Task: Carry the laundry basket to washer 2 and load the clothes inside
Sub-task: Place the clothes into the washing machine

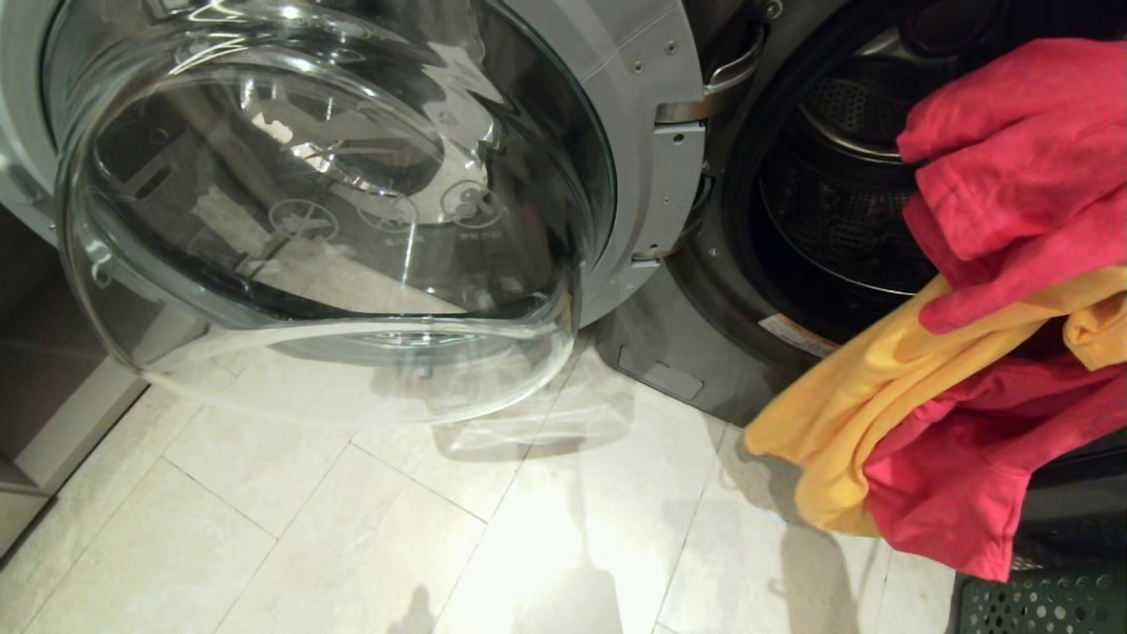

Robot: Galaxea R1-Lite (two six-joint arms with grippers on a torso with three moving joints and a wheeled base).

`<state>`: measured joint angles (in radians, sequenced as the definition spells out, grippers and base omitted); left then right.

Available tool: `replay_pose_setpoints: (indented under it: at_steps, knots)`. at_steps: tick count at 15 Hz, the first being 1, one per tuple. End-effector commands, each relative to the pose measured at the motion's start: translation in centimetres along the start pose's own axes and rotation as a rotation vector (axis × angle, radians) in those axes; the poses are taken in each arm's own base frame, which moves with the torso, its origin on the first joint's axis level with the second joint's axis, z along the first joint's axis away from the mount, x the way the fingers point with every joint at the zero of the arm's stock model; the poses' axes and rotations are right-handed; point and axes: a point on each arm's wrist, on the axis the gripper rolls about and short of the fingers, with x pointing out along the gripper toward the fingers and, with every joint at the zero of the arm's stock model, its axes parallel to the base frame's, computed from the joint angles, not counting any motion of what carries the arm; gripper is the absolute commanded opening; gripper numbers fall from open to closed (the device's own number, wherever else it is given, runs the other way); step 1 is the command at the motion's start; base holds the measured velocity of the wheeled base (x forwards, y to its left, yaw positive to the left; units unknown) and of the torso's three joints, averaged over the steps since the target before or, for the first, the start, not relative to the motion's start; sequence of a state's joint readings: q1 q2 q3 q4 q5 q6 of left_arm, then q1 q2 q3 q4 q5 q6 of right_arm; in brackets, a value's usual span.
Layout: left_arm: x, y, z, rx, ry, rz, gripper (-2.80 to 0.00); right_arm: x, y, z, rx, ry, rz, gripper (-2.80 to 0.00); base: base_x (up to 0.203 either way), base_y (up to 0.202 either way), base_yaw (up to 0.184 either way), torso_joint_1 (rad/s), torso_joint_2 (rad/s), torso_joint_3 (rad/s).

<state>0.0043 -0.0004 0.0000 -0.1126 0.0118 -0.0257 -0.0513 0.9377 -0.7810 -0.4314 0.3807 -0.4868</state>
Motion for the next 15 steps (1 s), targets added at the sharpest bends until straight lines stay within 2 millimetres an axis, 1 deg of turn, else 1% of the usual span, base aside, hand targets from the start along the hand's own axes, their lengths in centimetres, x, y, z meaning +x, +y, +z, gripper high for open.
replay_pose_setpoints:
  at_steps: [1, 3, 5, 9, 11, 13, 15]
  knots:
    - [0.2, 0.0, -1.1, 0.0, 0.039, 0.002, -2.8, 1.2, 0.9, -3.2, 0.013, 0.049, -0.065, -2.8, 0.0, 0.0, 0.0, 0.0, 0.0, 0.0]
    - [0.2, 0.0, -1.1, 0.0, 0.039, 0.002, -2.8, 2.6, 1.1, -5.4, 0.079, 0.14, -0.151, -2.8, 0.0, 0.0, 0.0, 0.0, 0.0, 0.0]
    - [0.2, 0.0, -1.1, 0.0, 0.039, 0.002, -2.8, 4.2, 1.1, -7.1, 0.154, 0.204, -0.2, -2.8, 0.0, 0.0, 0.0, 0.0, 0.0, 0.0]
    - [0.2, 0.0, -1.1, 0.0, 0.039, 0.002, -2.8, 8.2, 1.2, -10.2, 0.22, 0.249, -0.238, -2.8, 0.0, 0.0, 0.0, 0.0, 0.0, 0.0]
    - [0.2, 0.0, -1.1, 0.0, 0.039, 0.002, -2.8, 11.1, 1.3, -11.3, 0.246, 0.258, -0.259, -2.8, 0.0, 0.0, 0.0, 0.0, 0.0, 0.0]
    - [0.2, 0.0, -1.1, 0.0, 0.039, 0.002, -2.8, 15.1, 0.7, -11.7, 0.273, 0.235, -0.303, -2.8, 0.0, 0.0, 0.0, 0.0, 0.0, 0.0]
    - [0.2, 0.0, -1.1, 0.0, 0.039, 0.002, -2.8, 18.6, 0.3, -12.4, 0.287, 0.214, -0.331, -2.8, 0.0, 0.0, 0.0, 0.0, 0.0, 0.0]
